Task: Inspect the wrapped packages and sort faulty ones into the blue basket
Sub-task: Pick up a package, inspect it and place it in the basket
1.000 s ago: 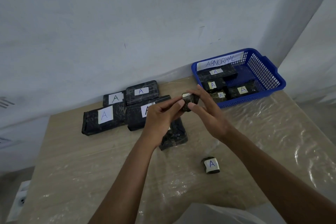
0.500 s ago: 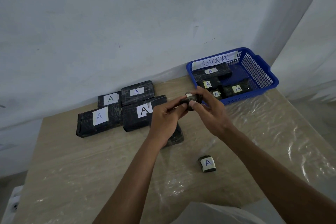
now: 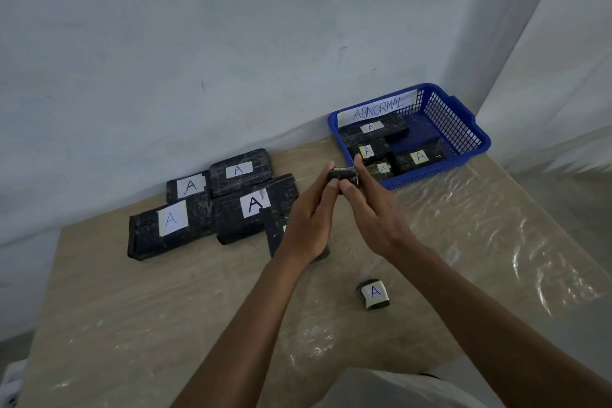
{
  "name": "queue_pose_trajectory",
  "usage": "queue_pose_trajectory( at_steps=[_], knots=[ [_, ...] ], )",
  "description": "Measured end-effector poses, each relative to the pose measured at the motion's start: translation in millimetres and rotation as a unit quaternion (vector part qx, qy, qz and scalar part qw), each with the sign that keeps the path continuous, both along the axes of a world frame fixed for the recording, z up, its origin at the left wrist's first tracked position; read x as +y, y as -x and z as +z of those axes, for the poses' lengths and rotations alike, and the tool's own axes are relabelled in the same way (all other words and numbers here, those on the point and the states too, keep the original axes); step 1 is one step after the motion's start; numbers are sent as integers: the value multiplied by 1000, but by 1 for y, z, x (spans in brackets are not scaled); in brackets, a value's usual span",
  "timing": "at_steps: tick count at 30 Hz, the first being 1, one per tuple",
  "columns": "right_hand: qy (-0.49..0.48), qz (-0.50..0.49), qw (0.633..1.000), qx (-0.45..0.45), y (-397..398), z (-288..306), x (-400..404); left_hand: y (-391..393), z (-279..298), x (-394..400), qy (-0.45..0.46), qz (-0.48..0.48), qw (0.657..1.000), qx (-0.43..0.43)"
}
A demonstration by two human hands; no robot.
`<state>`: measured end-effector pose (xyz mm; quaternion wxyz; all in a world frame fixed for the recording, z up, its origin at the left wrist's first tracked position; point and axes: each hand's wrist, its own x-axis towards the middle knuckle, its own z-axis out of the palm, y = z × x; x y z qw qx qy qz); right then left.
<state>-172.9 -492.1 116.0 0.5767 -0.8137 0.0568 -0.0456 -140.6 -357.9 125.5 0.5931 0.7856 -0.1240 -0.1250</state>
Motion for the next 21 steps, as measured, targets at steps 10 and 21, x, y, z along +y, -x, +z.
queue_pose_trajectory(
  at_steps=[10, 21],
  knots=[
    [62, 12, 998, 10, 2, -1, -5, -7, -8, 6, 15, 14, 999, 26],
    [102, -66, 993, -10, 11, -10, -49, -14, -19, -50, 74, -28, 995, 66]
  ],
)
